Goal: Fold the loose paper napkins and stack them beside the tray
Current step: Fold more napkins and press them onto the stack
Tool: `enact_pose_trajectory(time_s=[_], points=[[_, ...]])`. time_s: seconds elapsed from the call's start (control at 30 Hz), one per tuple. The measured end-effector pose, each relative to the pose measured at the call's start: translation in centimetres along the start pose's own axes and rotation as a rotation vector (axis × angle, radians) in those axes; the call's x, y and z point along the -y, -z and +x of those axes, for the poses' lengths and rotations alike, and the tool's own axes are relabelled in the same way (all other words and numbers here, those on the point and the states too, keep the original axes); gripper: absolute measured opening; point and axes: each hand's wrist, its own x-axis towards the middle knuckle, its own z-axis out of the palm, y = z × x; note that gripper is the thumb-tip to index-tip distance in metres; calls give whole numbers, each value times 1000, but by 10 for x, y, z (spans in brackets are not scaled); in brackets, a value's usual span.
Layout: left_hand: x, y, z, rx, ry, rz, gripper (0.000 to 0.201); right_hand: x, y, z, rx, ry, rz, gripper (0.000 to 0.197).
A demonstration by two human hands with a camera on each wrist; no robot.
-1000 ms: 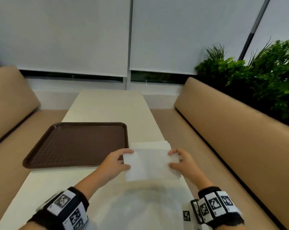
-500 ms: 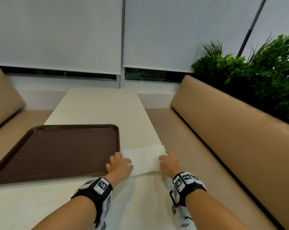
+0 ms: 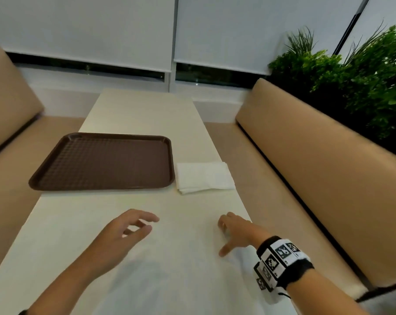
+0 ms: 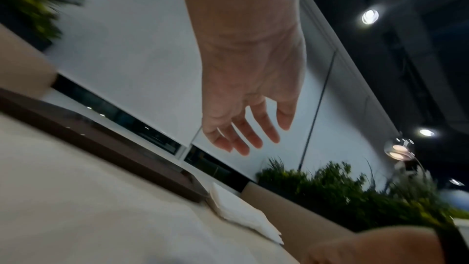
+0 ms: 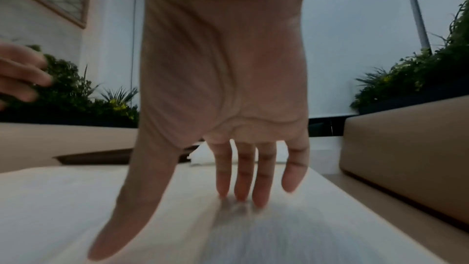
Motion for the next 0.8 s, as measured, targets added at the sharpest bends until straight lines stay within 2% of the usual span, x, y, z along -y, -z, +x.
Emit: enact_pose_trajectory(time_s=[0.13,0.23,0.3,0.33,0.4,0.47,0.5,0.57,0.7,0.8], points=[[16,23,-87,-136,76,-110,10,7,-18,-11,-50,-30,76,56],[42,38,-133,-272,155,-118,15,10,-22,-16,-60,-55,-14,43],[59,48,-153,-303,174,-135,15,10,-23,-16,-71,-60,-65,31],[69,52,-161,-305,184,-128,26,10,-24,-17,-71,-51,-55,29],[85,61,-174,-314,219,-94,49,9,-26,-19,-84,-29,-3,34],[95,68,-182,-328,249,-77,58,9,-26,-22,-109,-32,66,34],[98,71,-185,-337,259,-83,60,9,-23,-22,-122,-36,97,33],[99,77,-190,-351,269,-98,61,9,-11,-22,-176,-10,143,15],[95,87,-192,-370,261,-133,60,19,24,-29,-366,104,327,17],[77,87,-188,-358,199,-165,58,29,50,-44,-439,156,425,13]])
